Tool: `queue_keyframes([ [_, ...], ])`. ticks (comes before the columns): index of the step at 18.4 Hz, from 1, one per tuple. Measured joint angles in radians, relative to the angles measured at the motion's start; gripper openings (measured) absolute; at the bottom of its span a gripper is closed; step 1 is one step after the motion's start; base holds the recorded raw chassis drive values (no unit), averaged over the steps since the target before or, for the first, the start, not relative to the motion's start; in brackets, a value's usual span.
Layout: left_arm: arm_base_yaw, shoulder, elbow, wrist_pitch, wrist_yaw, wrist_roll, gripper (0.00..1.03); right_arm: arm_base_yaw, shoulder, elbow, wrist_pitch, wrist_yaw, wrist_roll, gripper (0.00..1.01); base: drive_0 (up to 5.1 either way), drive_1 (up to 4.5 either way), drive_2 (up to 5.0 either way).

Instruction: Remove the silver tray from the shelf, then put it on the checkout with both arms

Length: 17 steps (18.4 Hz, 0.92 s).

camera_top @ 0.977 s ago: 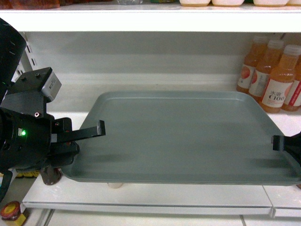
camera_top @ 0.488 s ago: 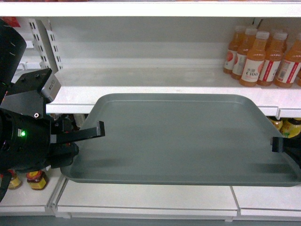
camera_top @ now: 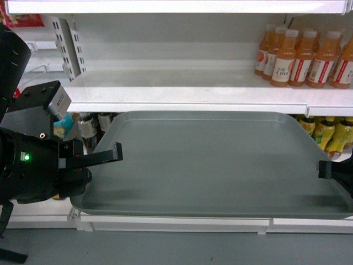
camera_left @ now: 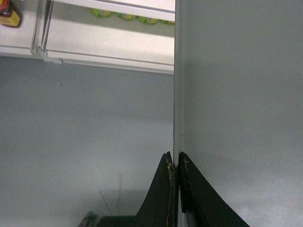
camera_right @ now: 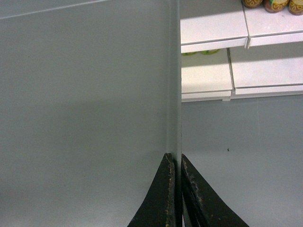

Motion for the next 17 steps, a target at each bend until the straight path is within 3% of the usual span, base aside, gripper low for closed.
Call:
queue_keyframes([
  [17,0.002,0.001,0.000,-0.004,0.000,-0.002,0.03,0.000,0.000,0.000,-0.003,-0.001,0.000,0.02,0.1,-4.26,4.4],
])
